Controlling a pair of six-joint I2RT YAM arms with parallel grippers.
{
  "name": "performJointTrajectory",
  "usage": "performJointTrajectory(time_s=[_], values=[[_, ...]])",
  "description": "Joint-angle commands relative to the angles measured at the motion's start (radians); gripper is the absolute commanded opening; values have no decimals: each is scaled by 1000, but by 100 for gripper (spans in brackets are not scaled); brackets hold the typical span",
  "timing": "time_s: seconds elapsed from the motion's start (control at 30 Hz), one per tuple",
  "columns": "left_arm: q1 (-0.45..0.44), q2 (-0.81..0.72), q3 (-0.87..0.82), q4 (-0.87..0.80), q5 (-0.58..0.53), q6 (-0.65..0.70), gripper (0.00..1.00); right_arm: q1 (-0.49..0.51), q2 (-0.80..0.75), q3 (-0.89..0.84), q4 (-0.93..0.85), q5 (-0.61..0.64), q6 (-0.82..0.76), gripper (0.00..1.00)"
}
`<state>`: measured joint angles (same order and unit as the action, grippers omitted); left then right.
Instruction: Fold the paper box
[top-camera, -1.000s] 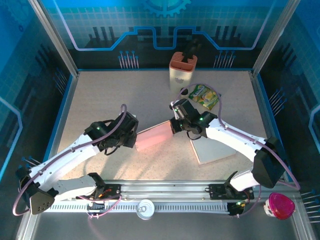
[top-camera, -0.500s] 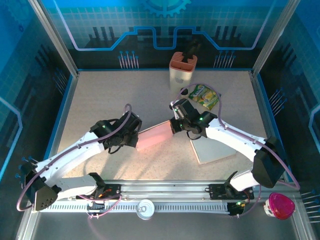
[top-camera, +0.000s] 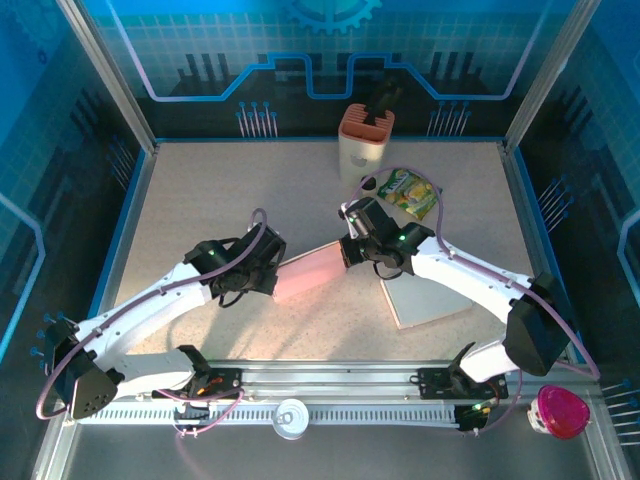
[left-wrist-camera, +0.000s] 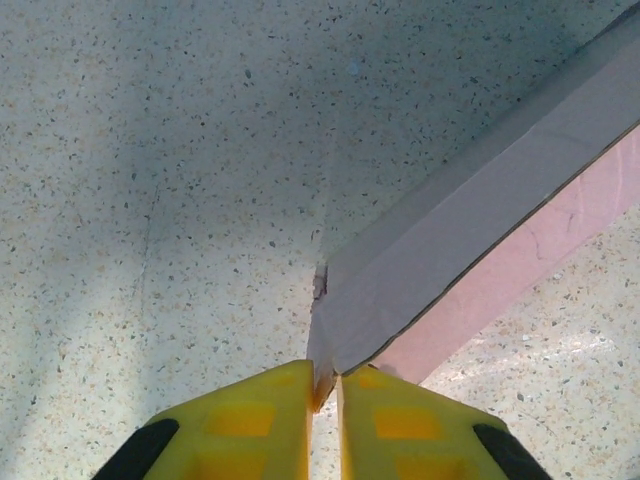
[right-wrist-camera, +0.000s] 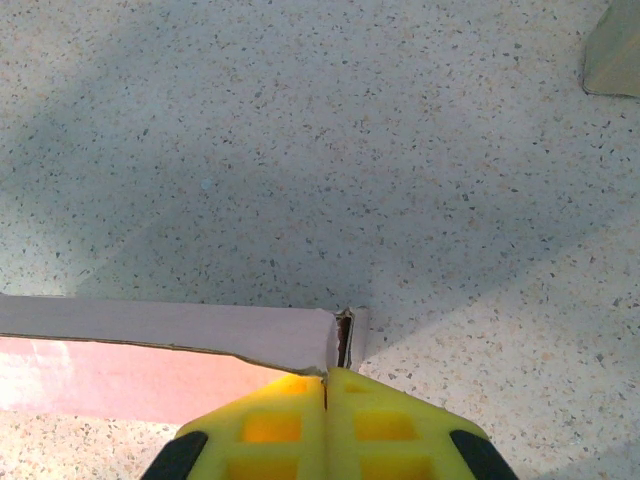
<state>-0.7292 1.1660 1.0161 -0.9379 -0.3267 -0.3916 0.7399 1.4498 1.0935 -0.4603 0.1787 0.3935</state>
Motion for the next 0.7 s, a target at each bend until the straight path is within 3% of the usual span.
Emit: performJointTrajectory(time_s=[0.0,0.27,0.67], values=[[8,11,-10,2,-30,2,12,16,4,17,-26,-10,15,0],[8,12,-11,33,-8,-42,1,17,7,14,-22,-14,19,0],[8,16,11,71,64,-192,0,32,9,9,-18,-5,30,0]])
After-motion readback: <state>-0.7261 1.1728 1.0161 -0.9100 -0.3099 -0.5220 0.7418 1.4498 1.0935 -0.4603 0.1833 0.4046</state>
